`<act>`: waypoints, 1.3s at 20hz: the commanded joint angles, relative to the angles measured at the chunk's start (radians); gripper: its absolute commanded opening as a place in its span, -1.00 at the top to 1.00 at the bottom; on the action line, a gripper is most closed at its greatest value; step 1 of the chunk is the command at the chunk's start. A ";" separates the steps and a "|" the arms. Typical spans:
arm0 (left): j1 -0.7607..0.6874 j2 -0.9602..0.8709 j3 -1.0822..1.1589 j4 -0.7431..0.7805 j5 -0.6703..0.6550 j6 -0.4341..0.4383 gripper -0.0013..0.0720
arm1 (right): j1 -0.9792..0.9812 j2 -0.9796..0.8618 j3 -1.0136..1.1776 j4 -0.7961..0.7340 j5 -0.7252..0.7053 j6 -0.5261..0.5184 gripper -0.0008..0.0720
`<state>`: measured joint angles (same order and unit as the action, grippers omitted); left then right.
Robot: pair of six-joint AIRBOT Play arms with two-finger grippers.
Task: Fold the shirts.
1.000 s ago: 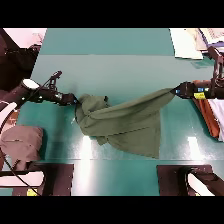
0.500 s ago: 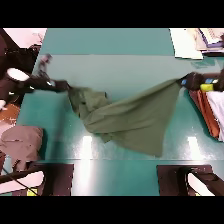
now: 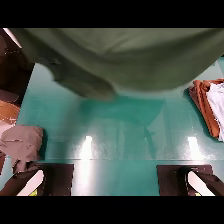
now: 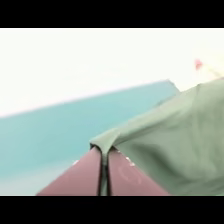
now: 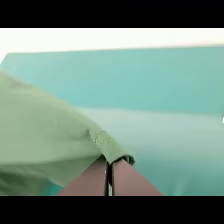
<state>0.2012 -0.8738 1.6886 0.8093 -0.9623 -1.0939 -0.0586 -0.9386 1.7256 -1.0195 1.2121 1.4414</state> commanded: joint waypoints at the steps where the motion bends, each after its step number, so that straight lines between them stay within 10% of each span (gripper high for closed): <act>1: 0.005 0.056 0.222 0.002 -0.029 -0.032 0.88 | -0.041 0.013 0.174 -0.002 0.080 -0.003 0.94; 8: 0.005 0.051 0.427 0.008 -0.013 -0.079 0.88 | -0.203 0.055 0.327 0.000 0.206 0.005 0.94; 16: 0.002 -0.281 0.230 0.040 -0.262 -0.138 0.88 | -0.142 -0.158 0.008 0.002 0.353 0.043 0.94; 26: 0.002 -0.789 0.013 0.035 -0.295 -0.103 0.88 | 0.076 -0.603 -0.252 -0.002 -0.117 0.043 0.94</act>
<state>0.2035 -1.5490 1.7355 0.8463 -1.2770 -1.2194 -0.0242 -1.4372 1.5082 -1.0245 1.2762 1.4834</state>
